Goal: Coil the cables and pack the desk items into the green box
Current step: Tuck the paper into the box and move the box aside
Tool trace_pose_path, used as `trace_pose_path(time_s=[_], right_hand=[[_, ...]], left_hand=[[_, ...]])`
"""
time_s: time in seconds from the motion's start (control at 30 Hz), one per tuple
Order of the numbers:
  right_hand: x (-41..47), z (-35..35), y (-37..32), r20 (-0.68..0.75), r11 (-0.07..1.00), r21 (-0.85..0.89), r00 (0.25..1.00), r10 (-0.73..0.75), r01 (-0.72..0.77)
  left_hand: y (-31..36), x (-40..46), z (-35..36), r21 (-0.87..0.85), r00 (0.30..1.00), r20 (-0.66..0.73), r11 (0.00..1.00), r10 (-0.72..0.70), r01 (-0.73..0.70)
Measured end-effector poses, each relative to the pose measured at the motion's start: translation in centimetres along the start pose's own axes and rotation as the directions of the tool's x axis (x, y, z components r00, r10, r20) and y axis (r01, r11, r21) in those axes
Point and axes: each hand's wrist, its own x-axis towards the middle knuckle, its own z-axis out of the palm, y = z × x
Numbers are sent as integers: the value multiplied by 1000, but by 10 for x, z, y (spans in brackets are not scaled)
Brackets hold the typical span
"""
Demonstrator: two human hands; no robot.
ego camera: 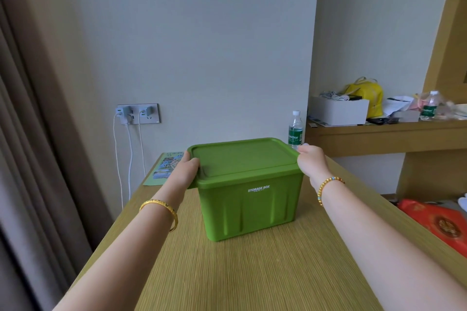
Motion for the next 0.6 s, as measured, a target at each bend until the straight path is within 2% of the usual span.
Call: trace_pose_path(time_s=[0.07, 0.17, 0.23, 0.3, 0.33, 0.4, 0.5, 0.6], right_hand=[[-1, 3, 4, 9, 1000, 17, 1000, -11, 11], [-1, 5, 8, 23, 995, 96, 999, 31, -33], [-3, 5, 10, 37, 966, 216, 990, 135, -140], [-5, 6, 16, 131, 862, 407, 954, 271, -301], [-8, 7, 17, 190, 800, 482, 934, 302, -357], [-12, 10, 20, 243, 743, 549, 924, 296, -383], [-19, 16, 20, 213, 694, 608, 922, 325, -385], [-23, 20, 17, 193, 642, 657, 911, 364, -395]], left_hand=[[-3, -1, 1, 8, 1000, 1, 1000, -18, 18], [-5, -3, 4, -78, 995, -26, 992, -99, 97], [-9, -7, 7, -195, 974, -35, 958, -222, 211], [-18, -14, 10, -340, 951, 4, 894, -310, 293], [-24, -19, 13, -423, 951, 21, 859, -309, 288], [-33, -29, 21, -530, 964, -19, 821, -263, 214], [-34, -39, 32, -582, 976, -97, 807, -193, 102], [-27, -35, 35, -666, 961, -116, 737, -249, 110]])
